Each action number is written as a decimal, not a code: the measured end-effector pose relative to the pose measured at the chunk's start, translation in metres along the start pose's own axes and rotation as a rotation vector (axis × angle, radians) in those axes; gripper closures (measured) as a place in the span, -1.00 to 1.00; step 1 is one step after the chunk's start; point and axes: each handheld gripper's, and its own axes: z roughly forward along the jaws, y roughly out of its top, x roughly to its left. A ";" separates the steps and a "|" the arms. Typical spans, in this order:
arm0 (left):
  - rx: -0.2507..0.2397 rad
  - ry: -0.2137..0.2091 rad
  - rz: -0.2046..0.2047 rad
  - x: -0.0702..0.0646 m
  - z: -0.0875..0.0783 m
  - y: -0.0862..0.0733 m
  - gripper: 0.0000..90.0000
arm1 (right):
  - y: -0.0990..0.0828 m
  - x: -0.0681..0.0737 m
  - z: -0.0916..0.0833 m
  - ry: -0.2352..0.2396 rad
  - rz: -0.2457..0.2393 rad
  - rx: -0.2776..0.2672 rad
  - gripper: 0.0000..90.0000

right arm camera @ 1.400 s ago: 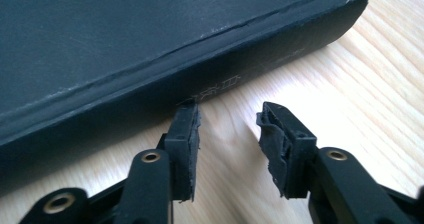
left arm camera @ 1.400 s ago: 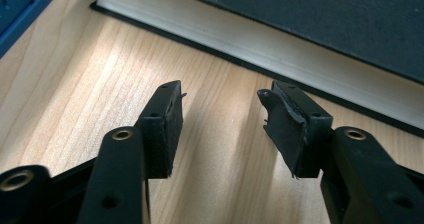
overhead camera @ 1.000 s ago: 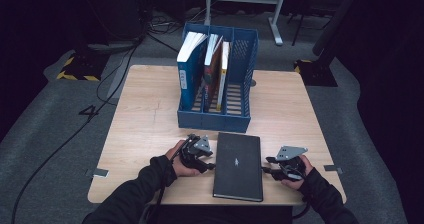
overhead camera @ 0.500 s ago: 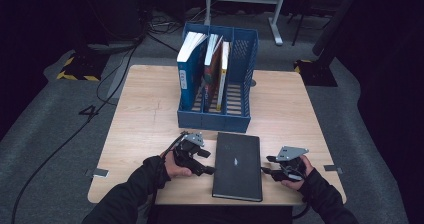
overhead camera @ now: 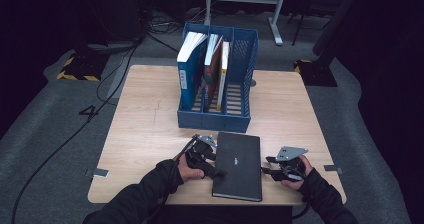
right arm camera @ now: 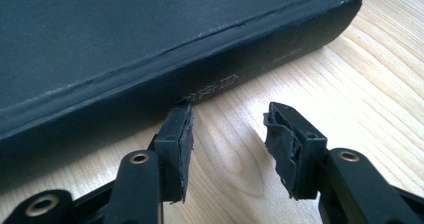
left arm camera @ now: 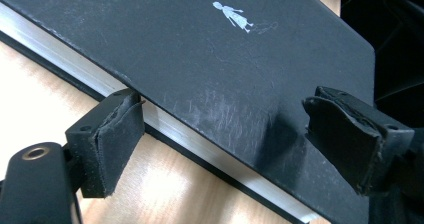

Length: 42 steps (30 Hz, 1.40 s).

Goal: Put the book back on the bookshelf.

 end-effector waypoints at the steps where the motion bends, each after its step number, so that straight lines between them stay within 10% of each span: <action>1: -0.003 0.000 -0.006 0.001 0.000 0.000 -0.65 | 0.000 0.000 0.000 0.002 0.000 -0.001 0.19; 19: 0.032 0.057 -0.010 0.012 0.000 0.017 -0.51 | 0.001 0.000 0.002 0.008 0.001 -0.008 0.20; 42: -0.060 0.140 0.046 0.000 -0.010 0.022 -0.22 | -0.003 -0.002 0.001 -0.005 0.016 -0.021 0.15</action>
